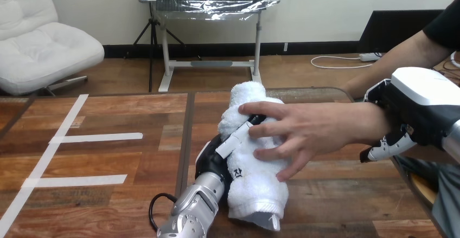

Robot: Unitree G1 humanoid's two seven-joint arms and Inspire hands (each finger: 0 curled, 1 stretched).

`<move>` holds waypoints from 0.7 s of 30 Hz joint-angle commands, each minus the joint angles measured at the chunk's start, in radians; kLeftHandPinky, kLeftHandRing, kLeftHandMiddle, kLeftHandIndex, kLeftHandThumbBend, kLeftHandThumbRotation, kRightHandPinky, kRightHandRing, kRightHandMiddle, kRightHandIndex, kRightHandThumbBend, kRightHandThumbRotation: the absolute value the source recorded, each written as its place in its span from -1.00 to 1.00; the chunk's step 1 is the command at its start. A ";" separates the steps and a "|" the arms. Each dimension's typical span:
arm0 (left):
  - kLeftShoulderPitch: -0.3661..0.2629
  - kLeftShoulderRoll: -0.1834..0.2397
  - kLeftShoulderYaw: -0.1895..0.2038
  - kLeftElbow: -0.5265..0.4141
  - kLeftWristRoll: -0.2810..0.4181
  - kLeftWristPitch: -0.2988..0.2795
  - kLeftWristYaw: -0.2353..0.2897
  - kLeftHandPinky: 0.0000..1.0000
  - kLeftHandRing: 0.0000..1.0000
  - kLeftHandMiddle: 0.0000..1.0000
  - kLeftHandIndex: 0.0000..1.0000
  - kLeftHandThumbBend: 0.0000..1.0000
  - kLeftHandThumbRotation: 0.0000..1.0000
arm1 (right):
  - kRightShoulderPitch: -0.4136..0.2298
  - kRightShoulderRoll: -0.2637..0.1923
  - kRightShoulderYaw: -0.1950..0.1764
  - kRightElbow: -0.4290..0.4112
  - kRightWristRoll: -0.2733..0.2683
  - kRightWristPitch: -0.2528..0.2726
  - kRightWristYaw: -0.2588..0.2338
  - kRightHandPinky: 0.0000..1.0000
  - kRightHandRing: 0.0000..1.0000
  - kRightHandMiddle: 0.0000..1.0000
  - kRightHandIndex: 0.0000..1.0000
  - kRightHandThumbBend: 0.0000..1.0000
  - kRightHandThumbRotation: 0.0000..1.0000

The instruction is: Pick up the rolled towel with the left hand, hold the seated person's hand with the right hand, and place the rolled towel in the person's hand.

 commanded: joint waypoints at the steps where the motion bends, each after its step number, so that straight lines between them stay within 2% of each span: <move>1: -0.242 -0.357 0.002 -0.087 -0.065 -0.049 -0.023 -0.54 -0.40 -0.27 -0.17 0.59 -1.00 | -0.041 0.045 -0.026 -0.071 0.038 -0.005 -0.022 -0.21 -0.11 0.00 -0.04 0.68 -1.00; 8: -0.237 -0.363 -0.003 -0.099 -0.070 -0.041 -0.019 -0.54 -0.41 -0.27 -0.17 0.53 -1.00 | -0.040 0.045 -0.023 -0.077 0.029 0.013 -0.014 -0.22 -0.11 0.01 -0.03 0.66 -1.00; 21: -0.232 -0.382 -0.032 -0.128 -0.064 -0.037 -0.013 -0.50 -0.40 -0.28 -0.18 0.56 -1.00 | -0.036 0.038 -0.026 -0.067 0.035 -0.007 -0.018 -0.19 -0.08 0.05 -0.03 0.68 -1.00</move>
